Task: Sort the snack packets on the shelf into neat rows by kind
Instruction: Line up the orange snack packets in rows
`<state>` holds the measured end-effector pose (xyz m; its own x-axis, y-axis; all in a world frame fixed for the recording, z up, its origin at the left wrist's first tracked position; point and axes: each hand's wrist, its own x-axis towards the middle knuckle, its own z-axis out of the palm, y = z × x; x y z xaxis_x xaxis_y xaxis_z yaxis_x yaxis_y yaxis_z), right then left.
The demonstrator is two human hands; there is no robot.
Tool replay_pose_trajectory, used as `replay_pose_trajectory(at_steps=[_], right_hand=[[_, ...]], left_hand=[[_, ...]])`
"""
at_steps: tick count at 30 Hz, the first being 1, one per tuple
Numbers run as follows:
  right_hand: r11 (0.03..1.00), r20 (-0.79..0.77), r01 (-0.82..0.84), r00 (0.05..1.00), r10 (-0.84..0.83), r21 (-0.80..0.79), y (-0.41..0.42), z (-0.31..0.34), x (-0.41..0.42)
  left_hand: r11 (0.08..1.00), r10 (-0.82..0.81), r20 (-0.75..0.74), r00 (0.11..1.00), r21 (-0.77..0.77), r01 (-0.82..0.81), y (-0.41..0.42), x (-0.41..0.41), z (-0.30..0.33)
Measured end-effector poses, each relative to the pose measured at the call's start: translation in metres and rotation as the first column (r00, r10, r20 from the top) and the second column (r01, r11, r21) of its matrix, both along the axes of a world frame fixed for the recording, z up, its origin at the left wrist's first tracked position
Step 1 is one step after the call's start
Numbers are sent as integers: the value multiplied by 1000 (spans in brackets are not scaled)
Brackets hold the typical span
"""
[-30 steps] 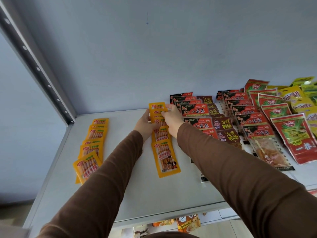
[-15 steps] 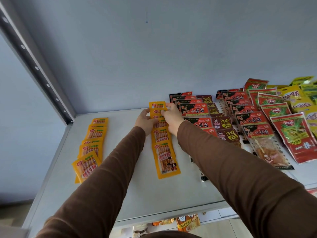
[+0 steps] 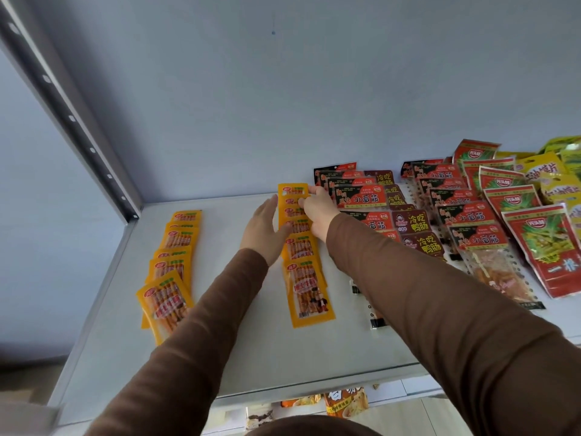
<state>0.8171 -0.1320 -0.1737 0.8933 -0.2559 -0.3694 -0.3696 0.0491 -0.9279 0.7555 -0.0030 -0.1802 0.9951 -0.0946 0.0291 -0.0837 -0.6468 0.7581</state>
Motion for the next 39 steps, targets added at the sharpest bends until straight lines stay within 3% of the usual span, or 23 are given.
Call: replay_pose_trajectory(at_steps=[3,5,7,9,13,20,25,33,37,39], right_hand=[[998,6,-27,1000,28,-54,0,-3,4],[995,10,-33,999,34,-96,0,-6,7],[987,15,-40,999,43,-154,0,-6,8],[975,16,-56,998,61,-215,0,-6,8],[952,34,-53,997,66,-300,0,-7,7],[947,8,-80,996,87,-311,-2,-6,7],[960,-28,-111,994,107,-258,-3,-4,9],[935,-55,-94,995,80,-342,4,11,3],[909,-73,-208,978,195,-360,1,40,-11],[911,45,-228,965,259,-344,-6,52,-23]], left_hand=[[968,-189,76,979,184,173,5,-50,-10],[881,-327,49,944,376,286,4,-73,-22],[801,-387,19,922,501,326,4,-79,-31],[786,-386,22,922,532,316,5,-74,-33],[805,-366,44,929,515,293,0,-62,-33],[815,-333,108,937,533,228,-8,-46,-34],[892,-280,162,946,407,194,-10,-43,-33],[886,-261,178,949,434,163,-12,-50,-37],[901,-271,187,944,394,181,-9,-56,-35],[945,-214,219,952,292,145,-3,-56,-32]])
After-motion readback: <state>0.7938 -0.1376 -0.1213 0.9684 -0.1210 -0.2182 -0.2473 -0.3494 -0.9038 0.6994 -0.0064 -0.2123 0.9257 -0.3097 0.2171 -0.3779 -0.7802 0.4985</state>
